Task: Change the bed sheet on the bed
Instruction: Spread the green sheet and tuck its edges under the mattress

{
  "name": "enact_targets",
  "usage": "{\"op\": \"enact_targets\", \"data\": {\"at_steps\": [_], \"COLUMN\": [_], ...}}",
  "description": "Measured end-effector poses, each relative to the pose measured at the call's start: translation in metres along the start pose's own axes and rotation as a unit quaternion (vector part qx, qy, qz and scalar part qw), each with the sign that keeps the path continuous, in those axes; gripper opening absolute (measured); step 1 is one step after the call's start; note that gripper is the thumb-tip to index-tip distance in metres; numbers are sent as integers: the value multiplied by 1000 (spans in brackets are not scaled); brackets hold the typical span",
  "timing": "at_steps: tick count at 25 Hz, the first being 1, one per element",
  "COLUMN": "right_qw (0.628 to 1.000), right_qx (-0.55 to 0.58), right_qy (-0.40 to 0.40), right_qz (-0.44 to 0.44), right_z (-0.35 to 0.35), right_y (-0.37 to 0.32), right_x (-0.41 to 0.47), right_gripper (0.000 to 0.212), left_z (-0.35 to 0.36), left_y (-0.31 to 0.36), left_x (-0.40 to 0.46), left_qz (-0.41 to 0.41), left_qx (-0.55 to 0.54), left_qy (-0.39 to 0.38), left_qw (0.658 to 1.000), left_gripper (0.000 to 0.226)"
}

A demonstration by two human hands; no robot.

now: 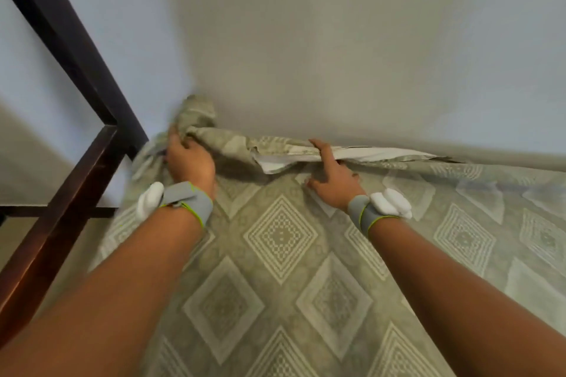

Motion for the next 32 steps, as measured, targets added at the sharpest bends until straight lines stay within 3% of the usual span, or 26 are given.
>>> {"op": "enact_targets", "data": {"at_steps": [3,6,9,12,15,18,21,24,27,30,32], "right_qw": [999,993,976,961,954,953,960,963,961,959,960], "right_qx": [-41,-73,-139,-214,-222,-195,-245,-263,-246,-256,-262], "right_qy": [-27,-66,-141,-147,-156,-185,-64,59,76,104,79], "right_qz": [-5,68,94,92,129,138,117,-10,-100,-68,-54], "right_z": [18,40,74,95,106,109,89,145,213,213,214], "right_y": [22,70,90,114,134,124,101,30,-30,-31,-26], "right_x": [1,12,30,76,129,146,126,56,24,38,39], "right_gripper": [108,96,71,62,74,57,51,48,51,53,53], "left_z": [1,22,65,86,93,97,104,109,111,114,106], "left_y": [-44,-74,-116,-153,-155,-151,-155,-159,-160,-160,-149], "left_x": [14,37,49,42,52,53,50,55,58,59,62], "left_qz": [83,113,85,153,184,198,207,227,225,207,194], "left_qx": [206,227,245,350,334,315,334,340,379,381,358], "left_qy": [4,-32,-146,-133,-72,-53,-62,-49,-52,-92,-152], "left_qw": [975,967,955,915,922,927,917,911,896,897,901], "left_gripper": [74,96,108,105,97,91,89,85,82,84,87]}}
Point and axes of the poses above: each hand's wrist, its own x-axis towards the middle knuckle, its own z-axis out of the palm, y = z × x, the point moved 8 cm from there along x, towards the middle knuckle, and after that the axes turned 4 degrees about -z, right-handed, at the moved point
